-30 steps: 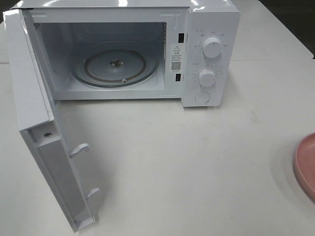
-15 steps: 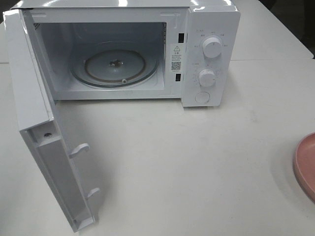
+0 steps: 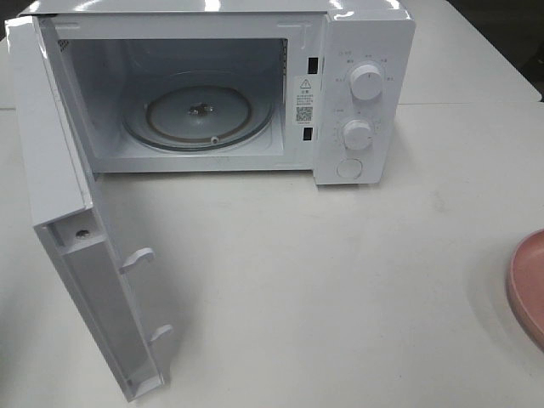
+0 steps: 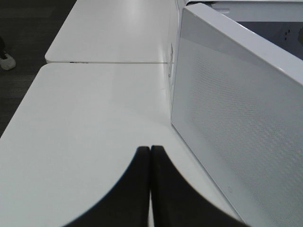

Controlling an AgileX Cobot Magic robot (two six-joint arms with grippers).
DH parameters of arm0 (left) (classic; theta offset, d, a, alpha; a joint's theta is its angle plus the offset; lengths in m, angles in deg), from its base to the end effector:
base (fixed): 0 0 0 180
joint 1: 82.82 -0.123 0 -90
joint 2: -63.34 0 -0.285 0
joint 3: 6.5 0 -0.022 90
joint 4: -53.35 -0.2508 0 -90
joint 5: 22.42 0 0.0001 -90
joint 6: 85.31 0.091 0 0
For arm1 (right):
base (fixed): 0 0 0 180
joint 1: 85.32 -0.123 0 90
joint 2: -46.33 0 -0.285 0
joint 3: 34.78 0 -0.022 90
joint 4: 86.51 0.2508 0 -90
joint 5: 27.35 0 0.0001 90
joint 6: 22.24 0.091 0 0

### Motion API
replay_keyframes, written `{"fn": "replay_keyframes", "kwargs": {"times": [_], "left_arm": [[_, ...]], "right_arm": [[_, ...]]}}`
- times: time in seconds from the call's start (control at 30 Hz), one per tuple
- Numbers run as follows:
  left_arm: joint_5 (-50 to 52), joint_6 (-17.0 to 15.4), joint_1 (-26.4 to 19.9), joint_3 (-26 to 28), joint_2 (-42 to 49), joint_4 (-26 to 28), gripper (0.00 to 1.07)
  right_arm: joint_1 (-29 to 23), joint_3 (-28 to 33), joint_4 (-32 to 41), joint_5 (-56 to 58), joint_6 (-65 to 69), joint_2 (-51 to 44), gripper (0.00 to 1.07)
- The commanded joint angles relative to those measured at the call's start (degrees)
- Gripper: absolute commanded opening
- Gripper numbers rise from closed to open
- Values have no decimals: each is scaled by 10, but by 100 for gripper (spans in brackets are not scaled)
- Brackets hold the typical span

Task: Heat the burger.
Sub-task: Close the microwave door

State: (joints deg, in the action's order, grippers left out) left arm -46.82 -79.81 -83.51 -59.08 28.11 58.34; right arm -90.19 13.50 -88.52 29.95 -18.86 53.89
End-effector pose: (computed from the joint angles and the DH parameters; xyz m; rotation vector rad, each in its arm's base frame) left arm 0.1012 -0.0021 0.2846 0.0282 1.9566 -0.0163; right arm -0.0035 -0.0030 0.2837 -0.0251 1.9744 0.0524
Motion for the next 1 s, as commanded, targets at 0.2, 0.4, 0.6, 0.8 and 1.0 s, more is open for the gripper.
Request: {"fn": "replay_keyframes", "kwargs": {"times": [0.2, 0.4, 0.6, 0.8, 1.0], "left_arm": [[244, 21, -2, -99, -42, 32, 0], [395, 12, 2, -153, -89, 28, 0], [431, -5, 24, -158, -146, -32, 0], [494, -32, 79, -158, -240, -72, 0], [561, -32, 124, -158, -311, -74, 0]], "right_arm": [[2, 2, 1, -2, -3, -15, 75], [2, 2, 1, -2, -3, -15, 75], [2, 2, 1, -2, -3, -15, 75], [2, 2, 1, -2, -3, -15, 75], [2, 2, 1, -2, -3, -15, 75]]}}
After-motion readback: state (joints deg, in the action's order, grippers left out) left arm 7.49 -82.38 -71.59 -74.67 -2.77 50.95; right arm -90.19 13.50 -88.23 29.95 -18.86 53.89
